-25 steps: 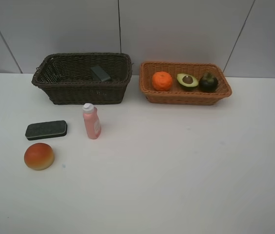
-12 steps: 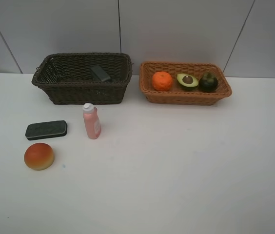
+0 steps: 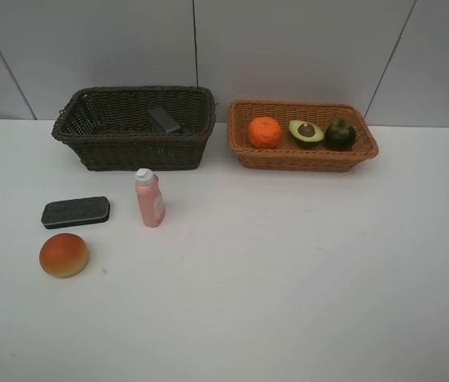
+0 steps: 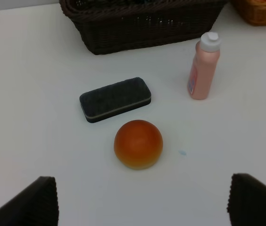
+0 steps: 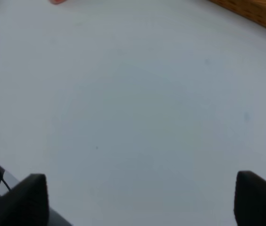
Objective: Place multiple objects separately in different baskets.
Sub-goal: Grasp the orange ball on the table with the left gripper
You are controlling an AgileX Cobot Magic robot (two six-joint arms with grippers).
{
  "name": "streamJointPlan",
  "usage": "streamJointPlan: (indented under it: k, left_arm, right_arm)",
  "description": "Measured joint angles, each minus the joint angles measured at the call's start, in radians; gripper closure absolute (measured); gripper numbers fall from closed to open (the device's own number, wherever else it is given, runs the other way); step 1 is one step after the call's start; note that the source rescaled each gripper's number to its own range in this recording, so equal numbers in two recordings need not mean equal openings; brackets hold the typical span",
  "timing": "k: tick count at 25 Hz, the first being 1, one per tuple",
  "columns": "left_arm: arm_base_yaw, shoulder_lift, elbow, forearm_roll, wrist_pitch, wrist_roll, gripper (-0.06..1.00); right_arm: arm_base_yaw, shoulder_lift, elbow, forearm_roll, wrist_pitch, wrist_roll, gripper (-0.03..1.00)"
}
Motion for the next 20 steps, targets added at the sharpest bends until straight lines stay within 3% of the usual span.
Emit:
streamJointPlan:
  k: [20]
  left_arm:
    - [0.0,0.0,0.0,0.0,0.0,0.0,0.1]
  right_arm:
    - [-0.021,-0.232,0.009,-0.008,0.002,0.02,-0.02]
